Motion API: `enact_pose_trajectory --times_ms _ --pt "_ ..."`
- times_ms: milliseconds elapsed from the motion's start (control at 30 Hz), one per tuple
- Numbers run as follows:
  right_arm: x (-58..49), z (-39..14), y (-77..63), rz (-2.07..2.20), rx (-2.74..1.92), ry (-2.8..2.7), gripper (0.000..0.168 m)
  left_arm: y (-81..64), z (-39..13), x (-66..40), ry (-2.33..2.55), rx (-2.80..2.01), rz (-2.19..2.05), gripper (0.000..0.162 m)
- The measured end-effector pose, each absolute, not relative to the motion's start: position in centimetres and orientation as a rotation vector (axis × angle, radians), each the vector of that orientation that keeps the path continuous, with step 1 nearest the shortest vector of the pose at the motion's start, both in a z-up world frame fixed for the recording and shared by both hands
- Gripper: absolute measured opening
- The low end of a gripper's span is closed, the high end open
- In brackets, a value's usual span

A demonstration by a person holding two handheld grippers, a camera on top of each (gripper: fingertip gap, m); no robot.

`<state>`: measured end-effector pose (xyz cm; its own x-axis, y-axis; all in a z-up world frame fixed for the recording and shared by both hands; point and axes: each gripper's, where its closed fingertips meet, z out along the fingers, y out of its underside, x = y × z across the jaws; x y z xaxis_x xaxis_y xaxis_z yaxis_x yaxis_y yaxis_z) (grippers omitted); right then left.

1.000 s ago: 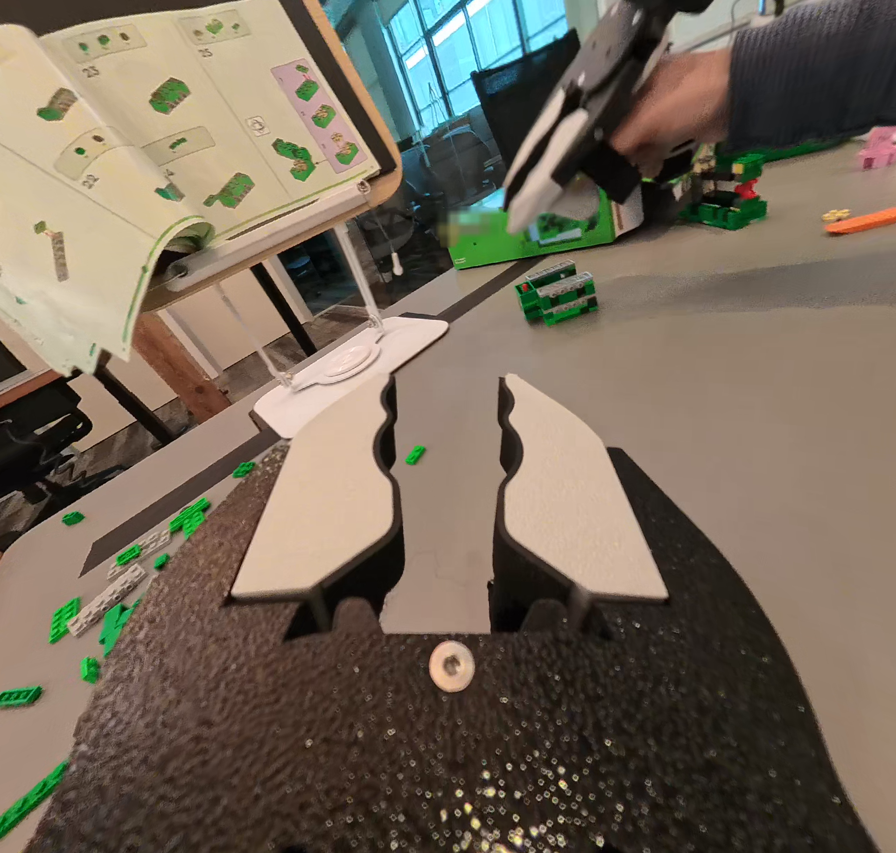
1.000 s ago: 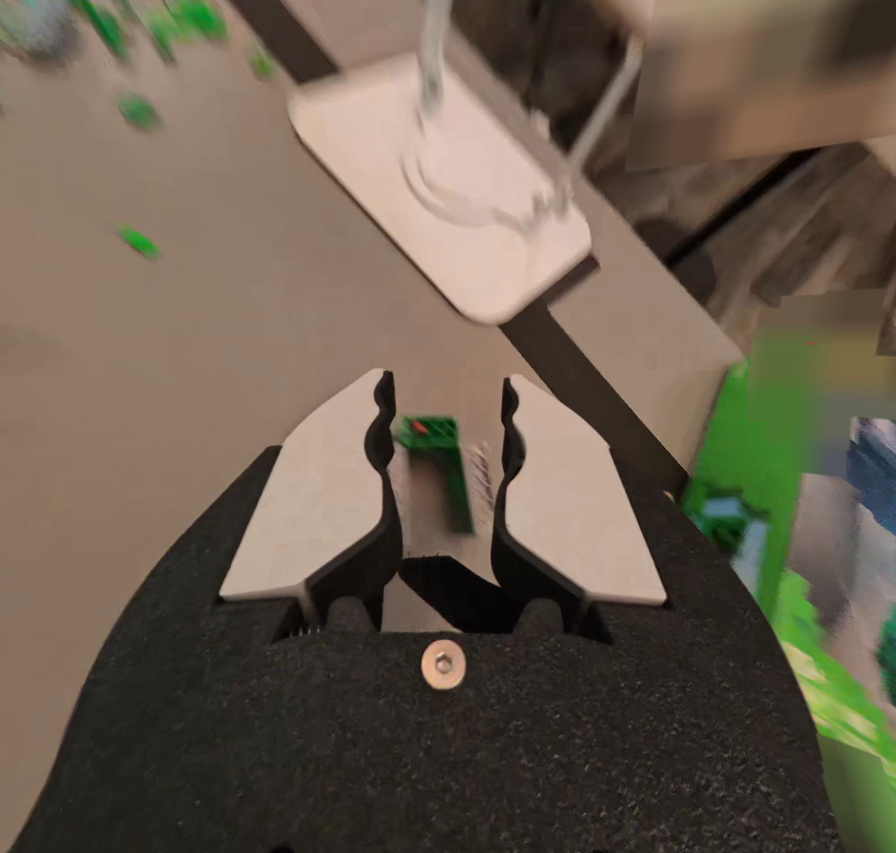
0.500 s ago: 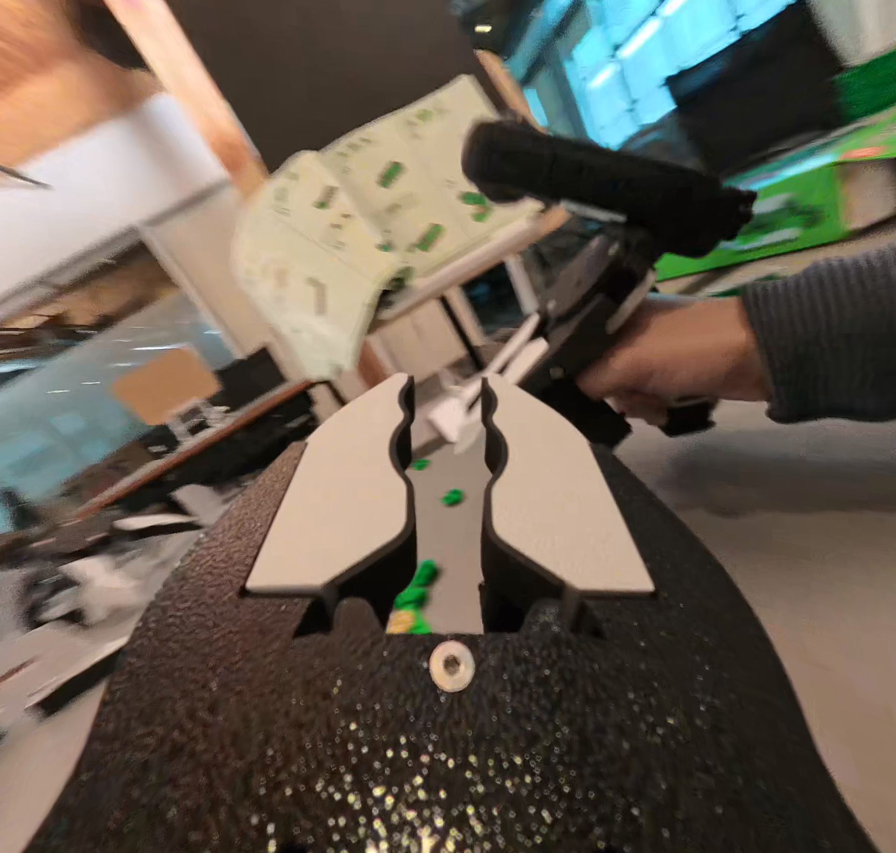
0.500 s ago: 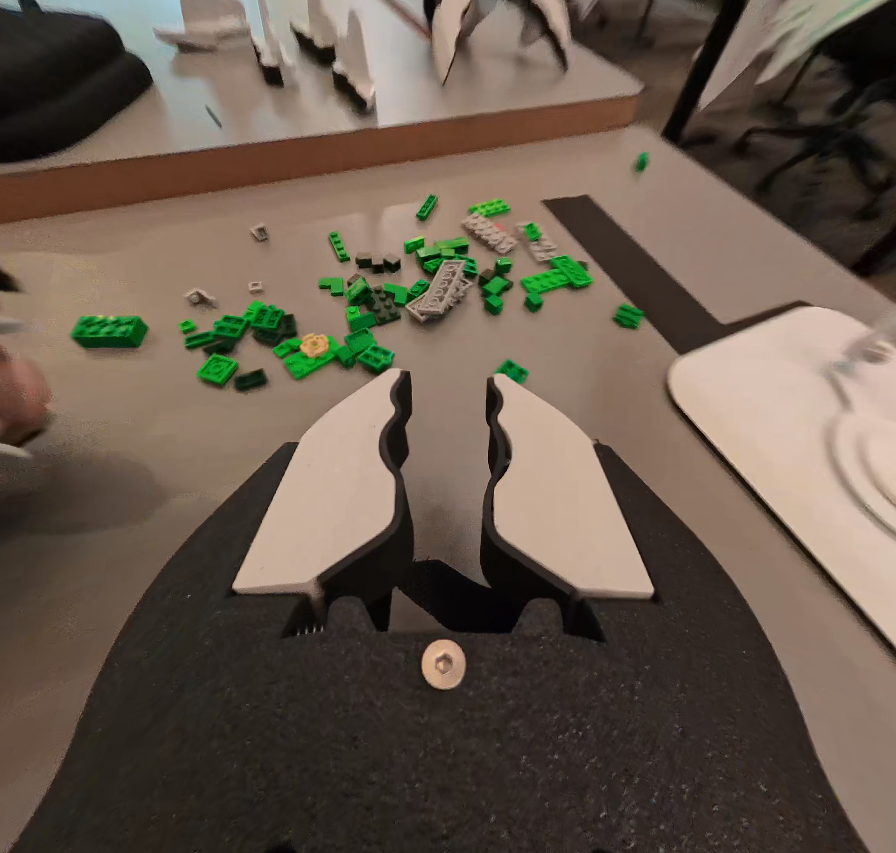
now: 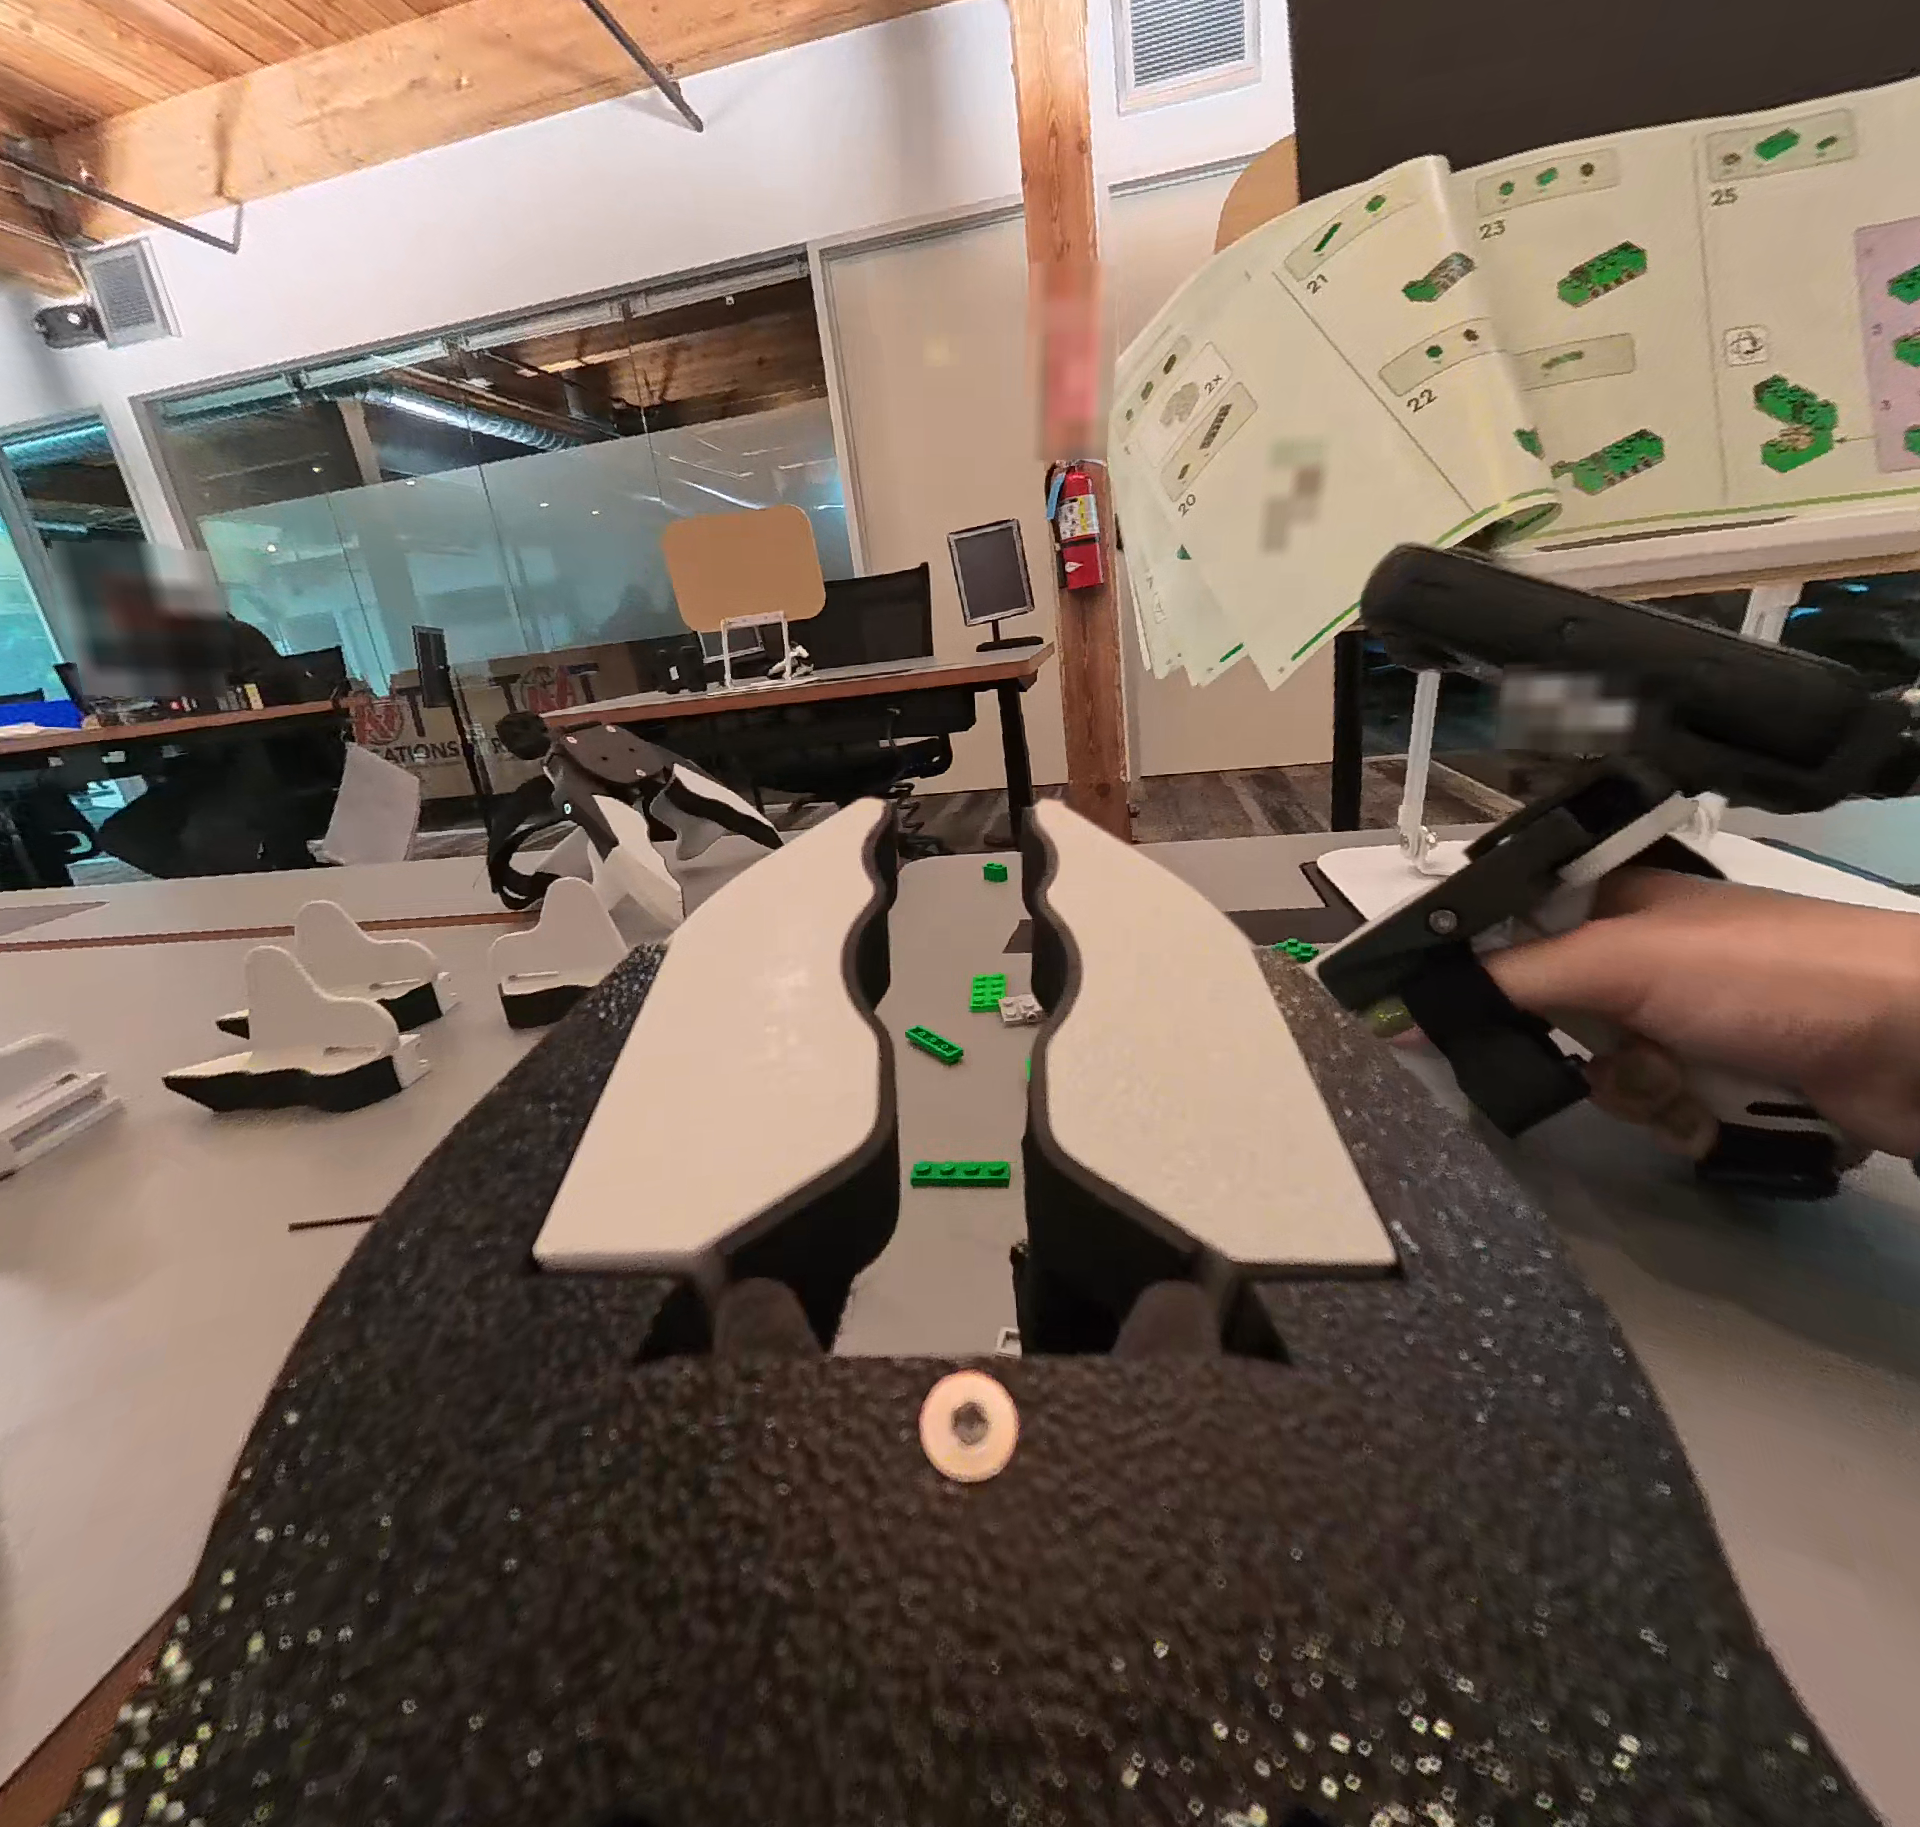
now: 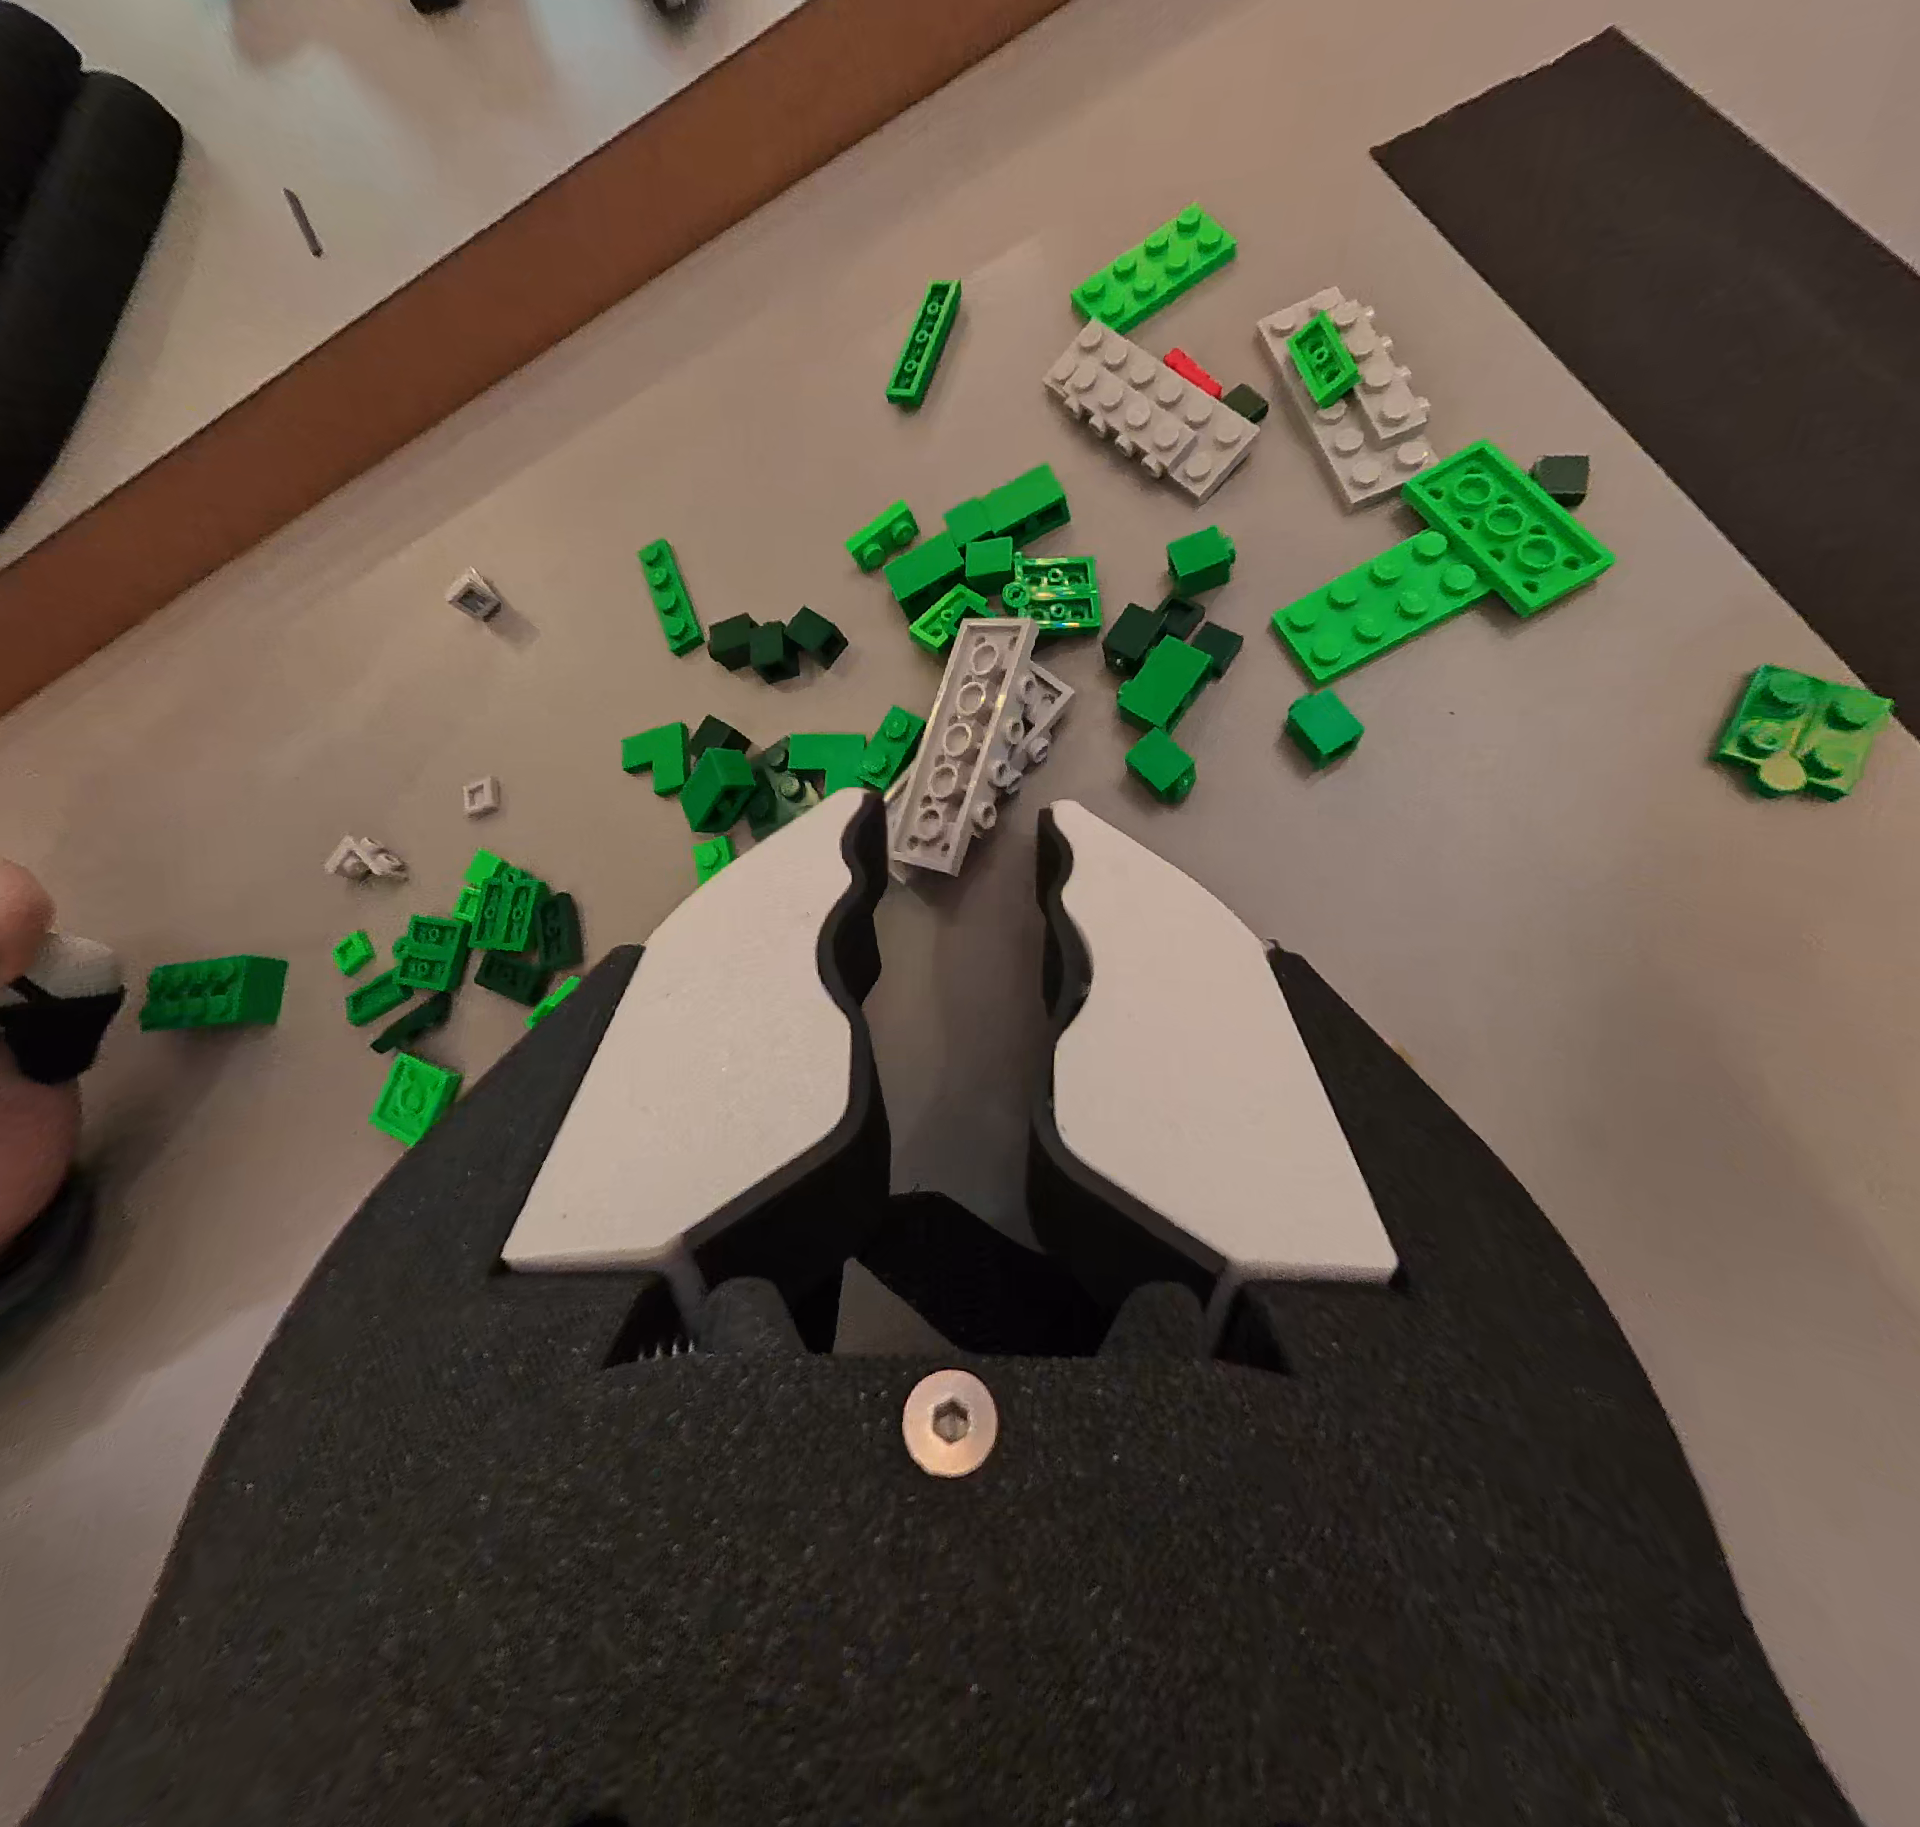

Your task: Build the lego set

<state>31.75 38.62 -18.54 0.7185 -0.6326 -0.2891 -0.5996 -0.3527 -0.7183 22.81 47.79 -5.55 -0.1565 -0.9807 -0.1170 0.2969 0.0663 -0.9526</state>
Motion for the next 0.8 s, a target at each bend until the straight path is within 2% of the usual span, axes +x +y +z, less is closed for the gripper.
enact_pose_trajectory --times_ms 67,200,467,700,767,800 --pt "31.7 -18.6 38.9 -0.036 -2.068 0.933 0.025 47.7 -5.5 22.8 1.156 -0.824 -1.379 0.022" --pt "31.8 -18.4 39.1 -0.064 -2.083 0.914 0.007 47.8 -5.5 22.8 1.157 -0.829 -1.38 0.022" --pt "30.7 -16.6 38.6 -0.183 -2.075 0.805 0.006 48.1 -5.6 22.9 1.147 -0.86 -1.432 0.022" --pt "25.9 -12.0 34.7 -0.465 -1.981 0.578 0.006 45.9 -5.4 22.6 1.211 -0.782 -1.485 0.022" --pt "23.9 -10.8 32.3 -0.648 -1.961 0.501 0.006 44.1 -5.5 22.3 1.273 -0.735 -1.555 0.026" --pt "22.8 -10.3 31.2 -0.739 -1.952 0.462 0.006 42.8 -5.7 22.1 1.326 -0.708 -1.611 0.035"
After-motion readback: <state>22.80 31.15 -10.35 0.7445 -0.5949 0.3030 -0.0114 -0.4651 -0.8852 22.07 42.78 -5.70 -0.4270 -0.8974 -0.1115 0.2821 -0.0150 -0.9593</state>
